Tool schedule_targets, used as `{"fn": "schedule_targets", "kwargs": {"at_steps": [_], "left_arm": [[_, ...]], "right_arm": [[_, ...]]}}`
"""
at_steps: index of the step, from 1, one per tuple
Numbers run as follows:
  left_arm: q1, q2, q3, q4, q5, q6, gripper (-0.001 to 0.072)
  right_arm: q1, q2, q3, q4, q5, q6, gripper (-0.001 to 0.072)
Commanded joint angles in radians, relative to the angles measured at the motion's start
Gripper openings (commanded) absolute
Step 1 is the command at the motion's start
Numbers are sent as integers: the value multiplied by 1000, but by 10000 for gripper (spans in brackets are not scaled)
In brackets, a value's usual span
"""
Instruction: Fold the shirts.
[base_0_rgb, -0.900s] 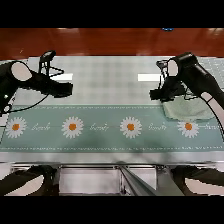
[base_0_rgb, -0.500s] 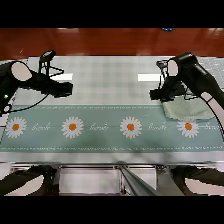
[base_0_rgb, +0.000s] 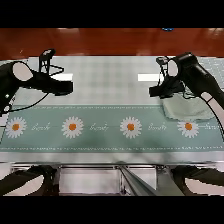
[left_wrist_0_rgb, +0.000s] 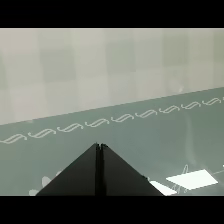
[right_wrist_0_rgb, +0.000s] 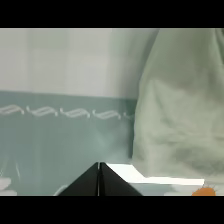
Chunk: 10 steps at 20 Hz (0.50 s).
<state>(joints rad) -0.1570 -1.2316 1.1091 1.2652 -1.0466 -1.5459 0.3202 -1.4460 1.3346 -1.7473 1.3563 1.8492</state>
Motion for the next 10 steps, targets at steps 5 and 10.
{"fn": "schedule_targets", "kwargs": {"at_steps": [5,10], "left_arm": [[37,6,-3,210,60,-79,510],[89,225,-150,165,202,-80,509]], "right_arm": [[-42,69,101,-461,-19,-2,421],[-385,232,-59,-163,-161,3,420]]}}
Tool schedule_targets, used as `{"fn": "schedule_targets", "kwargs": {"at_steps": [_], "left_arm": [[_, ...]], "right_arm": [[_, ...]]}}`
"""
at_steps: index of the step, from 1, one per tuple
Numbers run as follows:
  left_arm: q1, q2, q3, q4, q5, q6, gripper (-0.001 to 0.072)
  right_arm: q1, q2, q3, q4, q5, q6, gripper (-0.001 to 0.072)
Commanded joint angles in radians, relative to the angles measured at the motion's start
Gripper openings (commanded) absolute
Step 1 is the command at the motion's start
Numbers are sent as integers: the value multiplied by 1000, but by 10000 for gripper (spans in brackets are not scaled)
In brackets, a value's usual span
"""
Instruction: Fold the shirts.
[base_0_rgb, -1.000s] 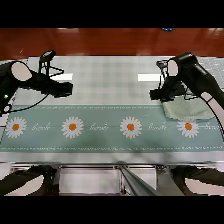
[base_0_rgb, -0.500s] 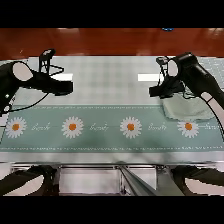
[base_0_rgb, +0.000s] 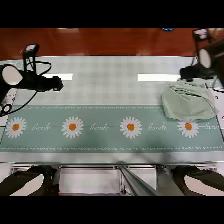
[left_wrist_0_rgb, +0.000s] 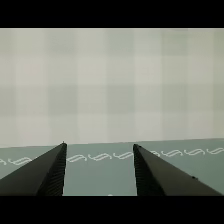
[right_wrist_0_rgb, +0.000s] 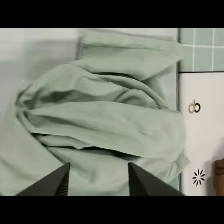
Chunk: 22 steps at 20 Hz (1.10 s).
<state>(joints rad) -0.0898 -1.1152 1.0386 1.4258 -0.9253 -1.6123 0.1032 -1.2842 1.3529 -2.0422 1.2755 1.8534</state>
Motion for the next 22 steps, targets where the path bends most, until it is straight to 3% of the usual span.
{"fn": "schedule_targets", "kwargs": {"at_steps": [1,3,5,13,14,15,16,22], "left_arm": [[19,152,-130,1,108,-22,508],[11,203,-227,-31,116,-43,509],[2,210,-291,-70,101,-43,509],[-6,202,-327,-170,157,-58,509],[-6,202,-327,-171,160,-63,509],[-6,202,-327,-171,163,-62,509],[-5,202,-326,-169,167,-61,509],[193,244,-190,-155,139,-58,508]], "right_arm": [[-244,65,-113,215,-107,-11,420],[-386,11,-141,393,-137,-68,419],[-454,-60,-141,477,-159,-129,418],[-463,-335,-141,530,-222,-147,396],[-463,-342,-141,541,-230,-147,315],[-463,-340,-140,551,-238,-159,102],[-463,-330,-137,573,-241,-187,19],[-462,-156,45,648,-191,-259,18]]}}
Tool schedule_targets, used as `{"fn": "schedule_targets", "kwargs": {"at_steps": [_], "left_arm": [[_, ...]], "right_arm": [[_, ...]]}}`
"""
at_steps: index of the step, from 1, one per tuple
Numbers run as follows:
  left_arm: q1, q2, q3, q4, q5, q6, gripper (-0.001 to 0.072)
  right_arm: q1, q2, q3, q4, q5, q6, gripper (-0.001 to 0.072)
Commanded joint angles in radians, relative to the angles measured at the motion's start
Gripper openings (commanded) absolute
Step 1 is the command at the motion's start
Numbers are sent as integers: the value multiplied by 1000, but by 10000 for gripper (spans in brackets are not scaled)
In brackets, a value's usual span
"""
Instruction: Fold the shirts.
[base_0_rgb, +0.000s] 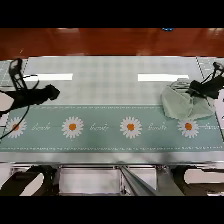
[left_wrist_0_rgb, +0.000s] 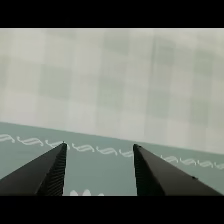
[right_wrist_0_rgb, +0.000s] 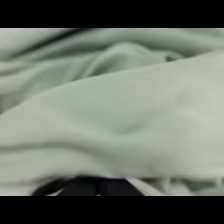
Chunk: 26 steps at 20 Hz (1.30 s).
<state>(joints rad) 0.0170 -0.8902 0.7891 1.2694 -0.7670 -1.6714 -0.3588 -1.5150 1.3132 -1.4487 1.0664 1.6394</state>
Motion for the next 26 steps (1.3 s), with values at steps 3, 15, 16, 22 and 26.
{"fn": "schedule_targets", "kwargs": {"at_steps": [3,15,16,22,26], "left_arm": [[129,51,80,2,-54,1,509],[40,106,80,-22,-203,2,508],[32,106,80,-22,-203,1,508],[2,106,80,-20,-202,2,508],[1,105,80,-17,-202,1,508]], "right_arm": [[27,198,228,105,29,-74,18],[364,331,818,56,100,-49,18],[401,334,830,44,95,-45,18],[670,368,830,-52,41,1,18],[896,368,765,-56,105,44,18]]}}
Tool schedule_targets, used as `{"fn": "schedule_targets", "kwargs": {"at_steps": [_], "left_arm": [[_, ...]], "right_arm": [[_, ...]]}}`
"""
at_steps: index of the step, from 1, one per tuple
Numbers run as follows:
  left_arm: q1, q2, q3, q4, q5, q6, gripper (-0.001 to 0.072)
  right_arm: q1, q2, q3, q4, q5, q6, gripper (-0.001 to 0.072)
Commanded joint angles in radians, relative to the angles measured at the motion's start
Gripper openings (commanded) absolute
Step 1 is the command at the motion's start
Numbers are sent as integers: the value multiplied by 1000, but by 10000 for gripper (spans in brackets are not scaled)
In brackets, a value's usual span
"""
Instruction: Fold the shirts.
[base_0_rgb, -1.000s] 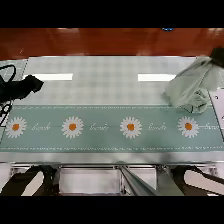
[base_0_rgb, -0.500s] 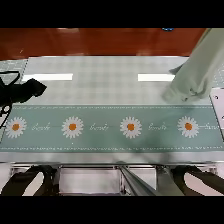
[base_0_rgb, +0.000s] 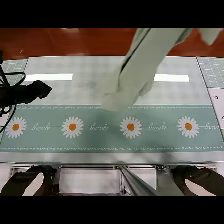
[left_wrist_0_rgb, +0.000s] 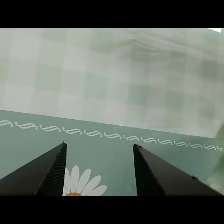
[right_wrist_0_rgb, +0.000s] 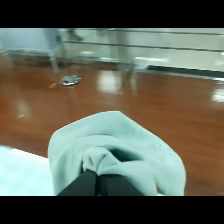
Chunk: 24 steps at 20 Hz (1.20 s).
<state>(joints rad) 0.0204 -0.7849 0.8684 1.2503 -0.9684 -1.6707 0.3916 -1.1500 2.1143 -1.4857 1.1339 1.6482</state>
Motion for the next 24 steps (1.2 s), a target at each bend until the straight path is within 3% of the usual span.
{"fn": "schedule_targets", "kwargs": {"at_steps": [1,5,9,11,14,15,16,17,21,22,24], "left_arm": [[-2,0,1,2,-1,0,508],[-2,0,0,2,-2,1,508],[-5,-10,-17,1,-82,11,508],[-5,-15,-61,1,-116,37,508],[-5,-23,-167,-56,-103,45,508],[-5,-32,-200,-114,-95,84,508],[-4,-47,-228,-196,-86,140,508],[-4,-74,-236,-266,-87,198,508],[110,-152,-107,-338,-121,229,508],[158,-152,-95,-342,-124,227,508],[217,-171,-138,-397,-184,248,508]], "right_arm": [[194,3,-79,-19,58,51,18],[277,2,-338,-95,176,145,18],[237,2,-729,-357,226,248,17],[170,2,-942,-335,161,282,17],[95,-16,-1173,-172,16,283,20],[82,-31,-1206,-134,-16,286,87],[68,-51,-1213,-113,-25,285,346],[47,-64,-1199,-113,-11,277,412],[-204,35,-1064,-219,181,163,414],[-311,106,-1074,-247,185,163,413],[-547,243,-1186,-163,114,148,413]]}}
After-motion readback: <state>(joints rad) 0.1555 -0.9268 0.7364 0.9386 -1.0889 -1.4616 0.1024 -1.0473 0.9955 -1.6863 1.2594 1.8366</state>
